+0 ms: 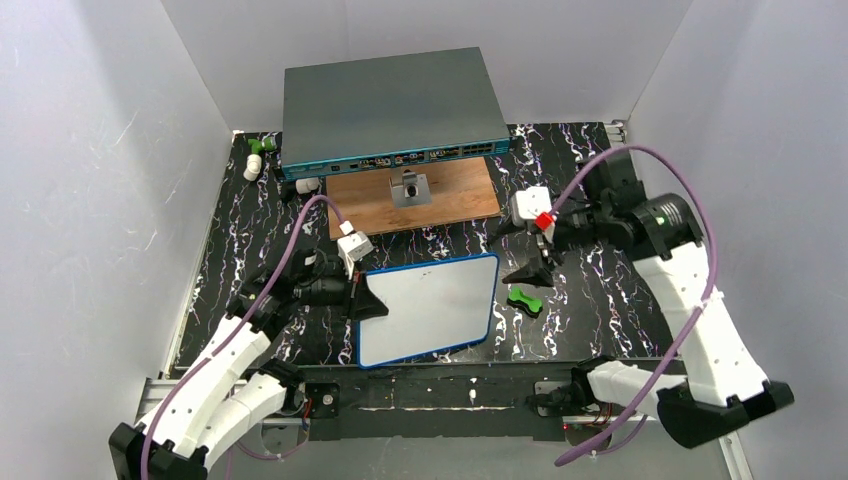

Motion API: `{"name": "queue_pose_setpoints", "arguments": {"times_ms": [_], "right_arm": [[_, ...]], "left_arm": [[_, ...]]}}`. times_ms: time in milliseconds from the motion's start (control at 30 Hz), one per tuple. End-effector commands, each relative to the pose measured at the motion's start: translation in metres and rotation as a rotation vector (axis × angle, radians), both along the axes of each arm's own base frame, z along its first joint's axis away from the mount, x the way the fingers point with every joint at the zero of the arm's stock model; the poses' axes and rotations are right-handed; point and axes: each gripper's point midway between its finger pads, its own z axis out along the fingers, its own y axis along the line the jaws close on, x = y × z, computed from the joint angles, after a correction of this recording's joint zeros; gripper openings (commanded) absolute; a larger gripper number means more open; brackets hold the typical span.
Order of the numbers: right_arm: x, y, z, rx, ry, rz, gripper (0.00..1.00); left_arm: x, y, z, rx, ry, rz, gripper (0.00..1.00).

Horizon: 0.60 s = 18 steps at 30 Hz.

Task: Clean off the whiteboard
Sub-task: Pass from the left arm to the right

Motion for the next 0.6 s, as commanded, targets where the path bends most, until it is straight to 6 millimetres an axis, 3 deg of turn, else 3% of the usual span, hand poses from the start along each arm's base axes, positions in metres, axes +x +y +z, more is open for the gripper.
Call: {"name": "queue_pose_setpoints", "arguments": {"times_ms": [0, 233, 333, 433, 567], "right_arm": [[-0.004, 0.027, -0.001, -0.028, 0.184, 0.055, 0.86], [0.023, 0.049, -0.046, -0.179, 0.284, -0.042, 0.83], [0.028, 0.054, -0.055, -0.207, 0.305, -0.056, 0.83], [0.022, 0.058, -0.063, -0.228, 0.338, -0.036, 0.79], [-0.009, 0.061, -0.078, -0.275, 0.426, 0.049, 0.65]], "left_arm": [[-0.004, -0.02, 0.051, -0.126, -0.151, -0.16, 0.0], [-0.011, -0.031, 0.063, -0.156, -0.173, -0.22, 0.0], [-0.012, -0.036, 0.064, -0.161, -0.171, -0.239, 0.0], [-0.01, -0.037, 0.064, -0.158, -0.178, -0.232, 0.0], [-0.001, -0.037, 0.064, -0.141, -0.204, -0.195, 0.0]]}}
